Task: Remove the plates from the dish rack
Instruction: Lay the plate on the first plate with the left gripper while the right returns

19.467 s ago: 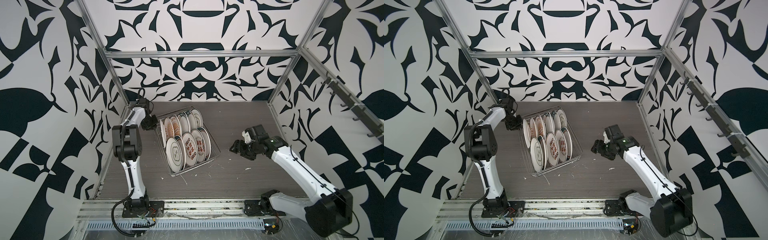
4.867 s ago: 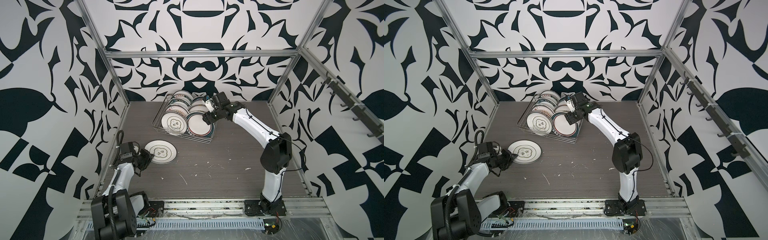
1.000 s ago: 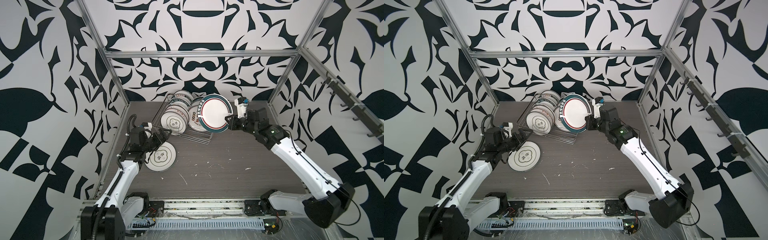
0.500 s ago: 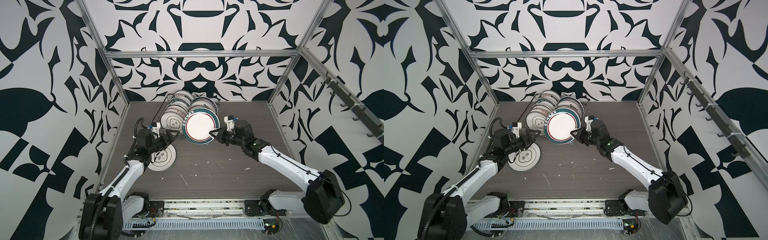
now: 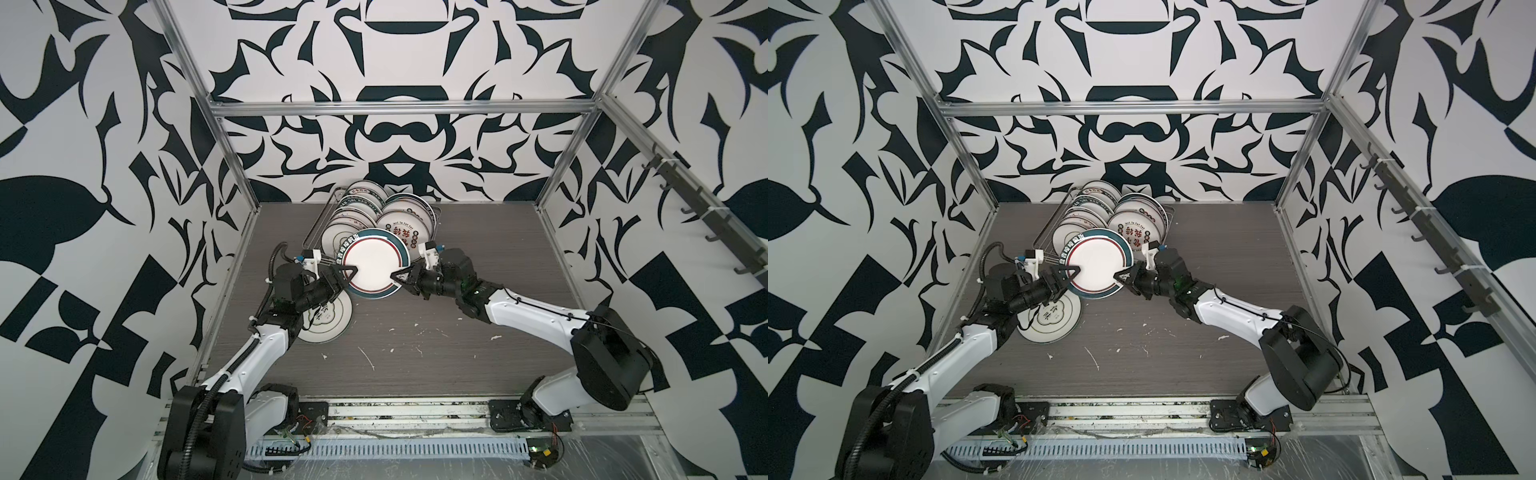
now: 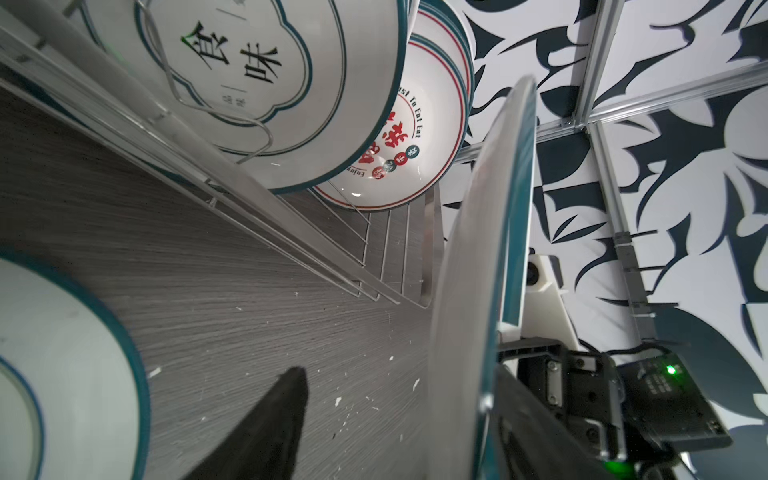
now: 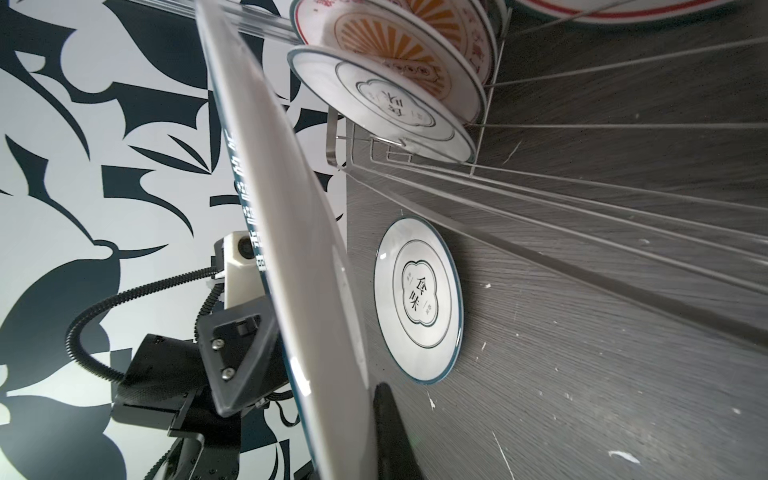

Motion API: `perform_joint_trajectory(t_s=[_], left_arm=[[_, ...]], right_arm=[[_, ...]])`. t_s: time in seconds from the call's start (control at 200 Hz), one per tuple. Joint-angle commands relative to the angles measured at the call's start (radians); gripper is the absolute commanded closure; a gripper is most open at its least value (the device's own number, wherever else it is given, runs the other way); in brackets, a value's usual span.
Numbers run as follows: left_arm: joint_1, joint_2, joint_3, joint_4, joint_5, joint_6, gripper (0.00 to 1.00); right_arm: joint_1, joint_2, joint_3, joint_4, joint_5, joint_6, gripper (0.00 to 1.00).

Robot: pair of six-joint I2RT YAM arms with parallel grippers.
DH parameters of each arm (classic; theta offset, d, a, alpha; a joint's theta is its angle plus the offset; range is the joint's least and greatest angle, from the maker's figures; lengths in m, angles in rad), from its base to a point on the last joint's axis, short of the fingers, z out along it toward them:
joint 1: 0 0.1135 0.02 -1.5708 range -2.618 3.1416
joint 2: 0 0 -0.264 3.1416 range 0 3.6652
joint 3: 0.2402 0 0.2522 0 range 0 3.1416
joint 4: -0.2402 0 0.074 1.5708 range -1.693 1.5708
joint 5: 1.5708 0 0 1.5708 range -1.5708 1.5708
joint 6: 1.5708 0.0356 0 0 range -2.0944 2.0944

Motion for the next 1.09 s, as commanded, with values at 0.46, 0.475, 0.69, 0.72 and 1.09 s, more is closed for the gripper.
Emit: perform_joint_trajectory(t_s=[0.46, 0.475, 0.69, 0.72, 1.09], left_arm=[[0.036, -0.1, -0.027, -0.061, 0.014, -0.039, 0.89], [0.039, -0.104, -0.029, -0.066, 0.015, -0.041, 0.9], [0.095, -0.2, -0.005, -0.219, 0.031, -0.038, 0.97], [0.108, -0.216, 0.005, -0.26, 0.036, -0.034, 0.97], [0.438, -0.291, 0.084, -0.774, 0.135, 0.062, 1.0]], right_arm=[[0.019, 0.056, 0.039, 0.222, -0.082, 0.03, 0.83], [0.019, 0.057, 0.039, 0.224, -0.082, 0.029, 0.81], [0.018, 0.068, 0.082, 0.151, -0.099, -0.024, 0.56], [0.016, 0.066, 0.095, 0.116, -0.1, -0.059, 0.53], [0.008, 0.073, 0.614, -0.948, 0.334, -0.787, 0.39]])
